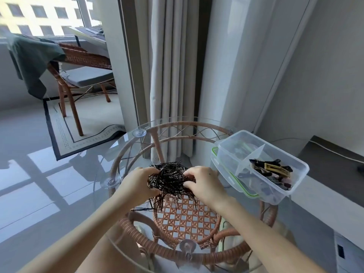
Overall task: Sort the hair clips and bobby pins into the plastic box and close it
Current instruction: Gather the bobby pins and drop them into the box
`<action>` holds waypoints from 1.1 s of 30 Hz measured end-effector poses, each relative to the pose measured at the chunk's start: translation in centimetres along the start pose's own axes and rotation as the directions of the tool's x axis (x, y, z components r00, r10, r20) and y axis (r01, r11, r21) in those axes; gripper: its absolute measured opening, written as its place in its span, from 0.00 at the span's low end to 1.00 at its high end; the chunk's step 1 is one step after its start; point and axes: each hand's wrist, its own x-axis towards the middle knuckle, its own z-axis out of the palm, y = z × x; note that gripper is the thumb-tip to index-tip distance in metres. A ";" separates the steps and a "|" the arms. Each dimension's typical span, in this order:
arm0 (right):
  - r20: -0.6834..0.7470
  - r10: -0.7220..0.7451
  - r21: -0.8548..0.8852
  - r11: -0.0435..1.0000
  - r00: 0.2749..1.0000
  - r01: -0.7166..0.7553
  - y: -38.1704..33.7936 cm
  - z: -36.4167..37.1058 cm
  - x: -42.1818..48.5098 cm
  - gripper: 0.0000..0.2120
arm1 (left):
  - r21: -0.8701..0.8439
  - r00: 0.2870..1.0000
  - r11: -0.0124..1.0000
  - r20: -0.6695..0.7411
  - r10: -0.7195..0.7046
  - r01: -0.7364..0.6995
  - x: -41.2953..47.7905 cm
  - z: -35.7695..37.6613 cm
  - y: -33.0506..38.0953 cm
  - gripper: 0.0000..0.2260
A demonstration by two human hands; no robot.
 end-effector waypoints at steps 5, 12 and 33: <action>-0.076 0.049 0.062 0.997 0.996 -0.044 -0.1 -2.0 0.4 0.08 | -0.133 0.997 0.989 -0.052 -0.065 0.058 -0.2 -0.4 0.0 0.21; -0.081 0.089 0.212 0.975 0.993 -0.070 -0.6 -6.5 0.7 0.09 | -0.410 0.982 0.893 0.079 -0.169 0.187 0.8 -0.6 -0.8 0.15; 0.384 0.589 -0.416 0.798 0.711 -0.436 4.9 -15.9 11.5 0.04 | -0.245 0.979 0.947 0.070 -0.194 0.205 1.7 -1.0 1.0 0.17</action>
